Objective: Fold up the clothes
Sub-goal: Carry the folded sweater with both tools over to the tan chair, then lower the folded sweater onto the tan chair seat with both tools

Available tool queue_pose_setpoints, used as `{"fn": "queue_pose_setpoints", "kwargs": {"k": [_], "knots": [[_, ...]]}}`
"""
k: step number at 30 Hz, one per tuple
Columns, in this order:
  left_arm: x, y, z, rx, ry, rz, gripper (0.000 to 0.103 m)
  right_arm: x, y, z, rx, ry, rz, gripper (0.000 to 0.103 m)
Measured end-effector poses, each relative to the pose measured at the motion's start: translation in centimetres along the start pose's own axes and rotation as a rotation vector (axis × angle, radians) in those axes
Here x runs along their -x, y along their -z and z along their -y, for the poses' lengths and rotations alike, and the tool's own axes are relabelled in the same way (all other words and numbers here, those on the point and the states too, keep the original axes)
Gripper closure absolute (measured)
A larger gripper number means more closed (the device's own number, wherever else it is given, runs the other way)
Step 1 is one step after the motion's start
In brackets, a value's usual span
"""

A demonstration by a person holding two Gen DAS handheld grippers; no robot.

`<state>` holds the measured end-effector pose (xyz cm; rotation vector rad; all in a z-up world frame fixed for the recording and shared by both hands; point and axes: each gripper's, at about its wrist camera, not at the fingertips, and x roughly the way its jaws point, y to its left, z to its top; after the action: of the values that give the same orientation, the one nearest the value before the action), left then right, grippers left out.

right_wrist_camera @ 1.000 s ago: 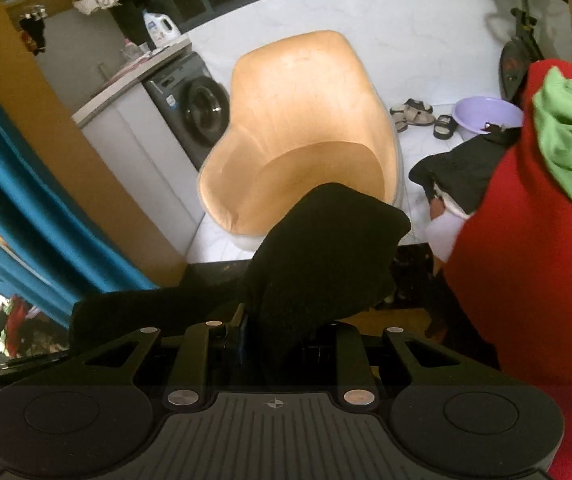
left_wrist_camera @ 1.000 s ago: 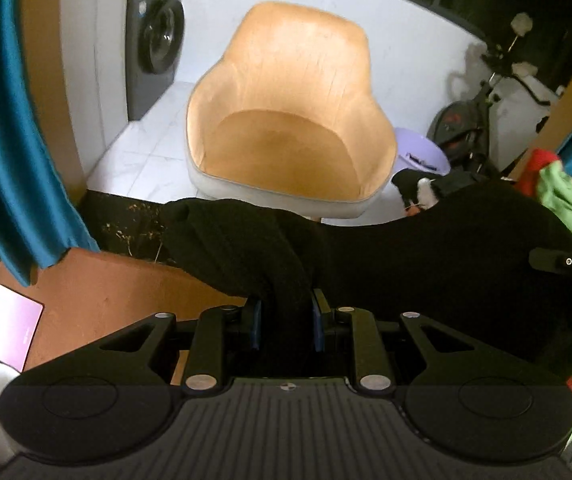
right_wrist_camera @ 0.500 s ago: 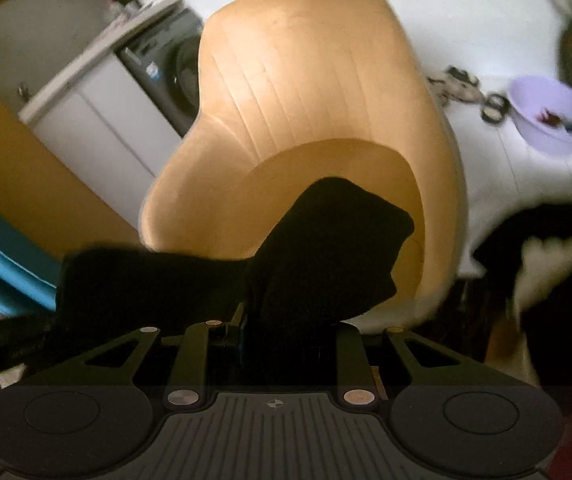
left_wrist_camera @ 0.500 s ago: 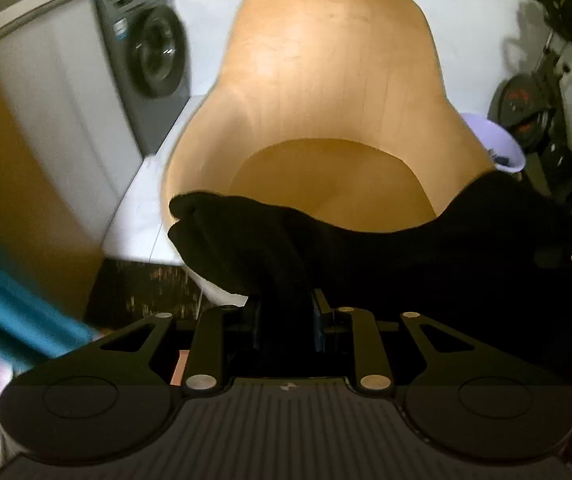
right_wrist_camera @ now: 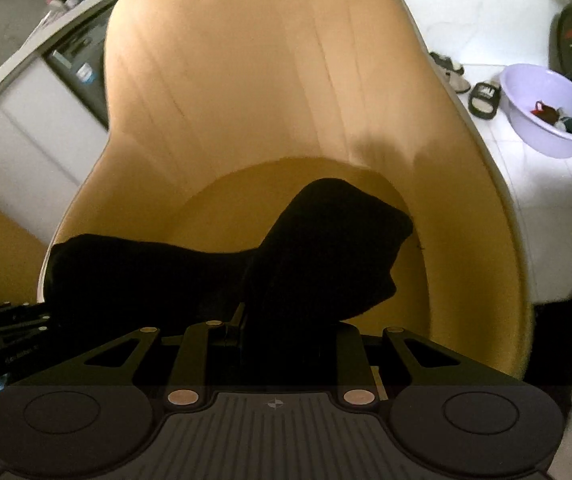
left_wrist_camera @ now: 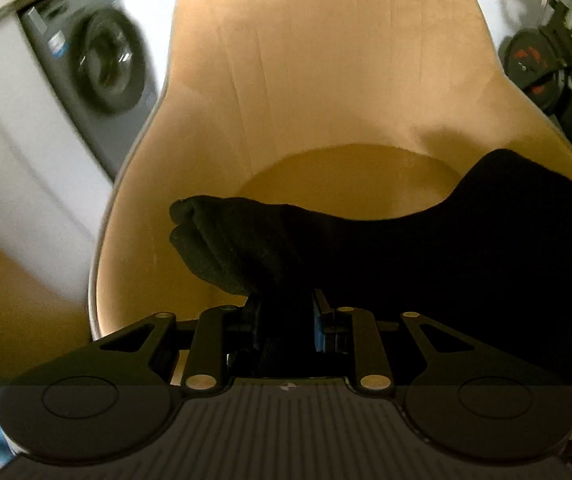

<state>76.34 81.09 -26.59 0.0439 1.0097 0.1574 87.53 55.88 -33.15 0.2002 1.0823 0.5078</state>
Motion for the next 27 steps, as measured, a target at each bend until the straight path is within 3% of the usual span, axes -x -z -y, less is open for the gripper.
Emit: {"fn": "queue_pose_setpoints", "kwargs": {"k": [4, 6, 7, 10, 11, 12, 13, 17, 18, 21, 27], "knots": [[-5.7, -1.8, -1.9, -0.062, 0.045, -0.010, 0.078, -5.3, -1.7, 0.9, -0.001, 0.030, 0.044, 0.082], [-9.5, -1.6, -2.4, -0.093, 0.060, -0.073, 0.071, -8.7, -2.0, 1.8, 0.003, 0.067, 0.046, 0.080], [-11.6, -1.2, -2.6, -0.110, 0.059, -0.126, 0.068, -10.5, -2.1, 2.3, -0.002, 0.093, 0.033, 0.074], [-15.6, 0.4, -2.2, -0.225, -0.041, -0.249, 0.069, -13.5, -2.3, 4.3, -0.082, 0.219, -0.063, 0.063], [-15.5, 0.5, -2.1, -0.240, -0.036, -0.253, 0.069, -14.2, -2.4, 4.9, -0.114, 0.262, -0.098, 0.055], [-15.1, 0.6, -2.2, -0.244, -0.025, -0.252, 0.062, -14.5, -2.5, 5.5, -0.140, 0.278, -0.120, 0.048], [-14.2, 0.6, -2.2, -0.235, -0.008, -0.243, 0.059, -13.8, -2.5, 5.8, -0.158, 0.251, -0.121, 0.041], [-10.2, 2.6, -2.1, -0.201, 0.058, -0.250, 0.028, -10.6, -1.4, 6.0, -0.127, 0.178, -0.144, 0.039], [-9.6, 3.4, -2.0, -0.194, 0.064, -0.260, 0.024, -9.9, -0.6, 6.1, -0.140, 0.164, -0.153, 0.038], [-9.4, 6.0, -1.8, -0.163, 0.071, -0.325, 0.023, -9.1, 2.1, 6.8, -0.218, 0.151, -0.186, 0.035], [-12.1, 8.1, -0.4, -0.153, 0.035, -0.394, 0.023, -12.1, 3.7, 7.5, -0.275, 0.238, -0.160, 0.045]]}}
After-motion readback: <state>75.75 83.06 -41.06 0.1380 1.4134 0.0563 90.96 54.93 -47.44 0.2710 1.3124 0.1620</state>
